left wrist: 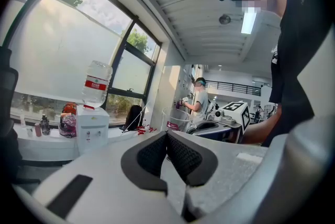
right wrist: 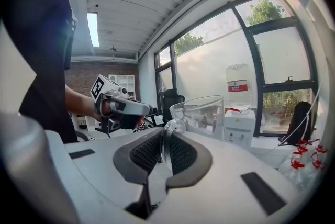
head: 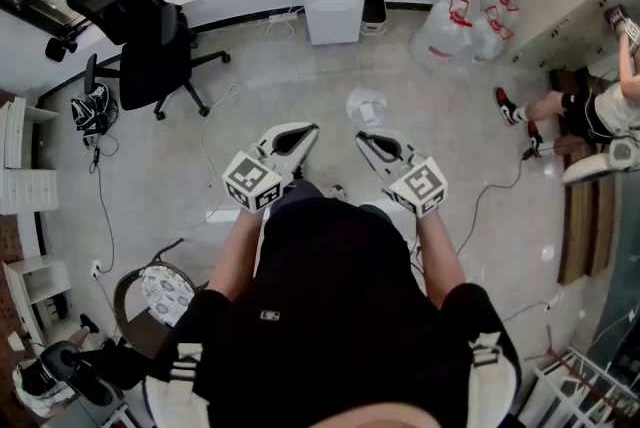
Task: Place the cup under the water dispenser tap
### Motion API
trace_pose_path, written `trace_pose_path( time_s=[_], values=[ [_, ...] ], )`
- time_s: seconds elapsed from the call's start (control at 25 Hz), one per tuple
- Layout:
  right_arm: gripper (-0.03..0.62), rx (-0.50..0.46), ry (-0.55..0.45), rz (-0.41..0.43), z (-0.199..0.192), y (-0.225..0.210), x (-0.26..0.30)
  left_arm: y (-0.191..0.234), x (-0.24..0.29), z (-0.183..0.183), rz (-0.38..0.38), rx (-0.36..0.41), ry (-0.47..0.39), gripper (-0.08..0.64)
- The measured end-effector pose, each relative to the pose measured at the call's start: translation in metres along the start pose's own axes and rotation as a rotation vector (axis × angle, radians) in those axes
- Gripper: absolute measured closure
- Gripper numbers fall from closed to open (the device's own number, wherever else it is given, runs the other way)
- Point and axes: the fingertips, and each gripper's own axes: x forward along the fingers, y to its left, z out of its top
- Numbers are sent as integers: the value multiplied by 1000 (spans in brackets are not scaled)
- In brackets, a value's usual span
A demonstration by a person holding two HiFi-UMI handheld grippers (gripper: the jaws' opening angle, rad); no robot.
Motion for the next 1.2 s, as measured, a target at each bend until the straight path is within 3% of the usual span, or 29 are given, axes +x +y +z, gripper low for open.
trace_pose_path(
  time_s=[0.56,1.2],
  values=[
    [583,20,13,-2,3,-17,15,17,0,2,1,-22,12,560],
    [583,21,79,-38,6,-70,76,109,30,11,-12,-62,13,560]
  ],
)
